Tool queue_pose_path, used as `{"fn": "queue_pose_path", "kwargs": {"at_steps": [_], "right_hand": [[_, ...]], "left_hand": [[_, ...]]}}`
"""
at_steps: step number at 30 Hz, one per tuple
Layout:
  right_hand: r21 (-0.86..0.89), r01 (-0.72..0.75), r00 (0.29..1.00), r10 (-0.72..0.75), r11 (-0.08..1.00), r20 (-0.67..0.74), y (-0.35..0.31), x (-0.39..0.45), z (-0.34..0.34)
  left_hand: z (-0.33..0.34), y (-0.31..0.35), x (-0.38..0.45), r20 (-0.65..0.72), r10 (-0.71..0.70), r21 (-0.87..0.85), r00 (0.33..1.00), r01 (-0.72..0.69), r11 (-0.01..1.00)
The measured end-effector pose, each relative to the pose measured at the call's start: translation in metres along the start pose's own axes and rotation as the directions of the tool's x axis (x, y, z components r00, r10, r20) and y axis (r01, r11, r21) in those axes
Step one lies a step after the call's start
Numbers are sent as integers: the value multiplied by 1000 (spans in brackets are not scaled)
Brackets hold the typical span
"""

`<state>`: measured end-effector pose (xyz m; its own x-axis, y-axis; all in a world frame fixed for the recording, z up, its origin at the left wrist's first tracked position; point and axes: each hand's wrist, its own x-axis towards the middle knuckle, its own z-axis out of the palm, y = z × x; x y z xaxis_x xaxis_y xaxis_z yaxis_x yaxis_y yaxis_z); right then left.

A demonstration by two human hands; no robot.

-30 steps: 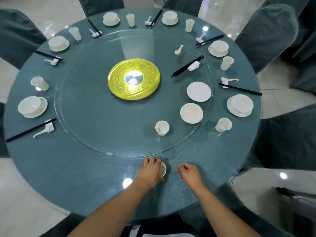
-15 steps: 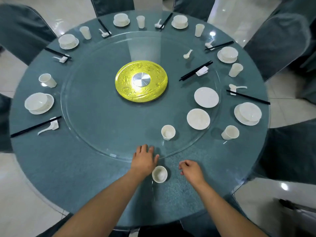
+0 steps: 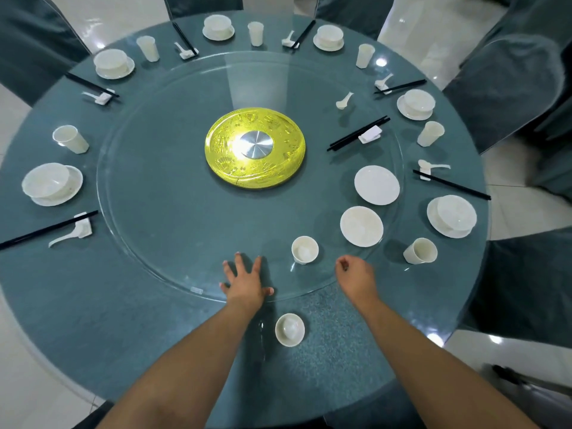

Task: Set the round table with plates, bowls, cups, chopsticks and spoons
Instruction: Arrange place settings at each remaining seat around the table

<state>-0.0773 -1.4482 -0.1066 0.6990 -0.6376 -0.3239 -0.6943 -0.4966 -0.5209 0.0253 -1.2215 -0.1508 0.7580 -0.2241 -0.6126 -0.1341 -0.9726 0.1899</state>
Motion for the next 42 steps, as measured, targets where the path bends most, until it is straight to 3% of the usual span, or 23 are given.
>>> {"fn": "queue_pose_path", "kwargs": {"at_steps": [4, 11, 16, 19, 25, 28, 33, 39, 42], "right_hand": [[-38, 19, 998, -21, 999, -54, -2, 15, -9], [-104, 48, 999, -49, 993, 0, -6, 8, -9], [-82, 74, 997, -73, 994, 21, -23, 4, -15], [-68, 83, 996, -81, 994, 28, -33, 5, -19], [-127, 117, 992, -108, 985, 71, -36, 5, -20], [-155, 116, 991, -104, 981, 80, -31, 7, -18], [-258, 157, 982, -122, 953, 144, -13, 7, -5], [-423, 390, 905, -256, 818, 341, -11, 5, 26], [-467, 462, 878, -314, 753, 363, -16, 7, 43]], "left_hand": [[-3, -21, 7, 17, 9, 12, 1000, -9, 1000], [-35, -57, 10, 64, -16, 68, 998, 12, 998], [-82, -52, 11, -72, -38, 54, 997, 42, 998], [-111, -33, 17, -184, 38, 8, 982, -37, 999], [-126, 26, 22, -277, 239, -39, 930, -260, 965], [-121, 45, 30, -244, 271, -52, 931, -292, 955], [-114, 52, 56, -77, 233, 3, 969, -233, 972], [-114, 32, 93, 72, 122, 94, 990, -128, 987], [-114, 22, 108, 115, 83, 119, 990, -97, 988]]}}
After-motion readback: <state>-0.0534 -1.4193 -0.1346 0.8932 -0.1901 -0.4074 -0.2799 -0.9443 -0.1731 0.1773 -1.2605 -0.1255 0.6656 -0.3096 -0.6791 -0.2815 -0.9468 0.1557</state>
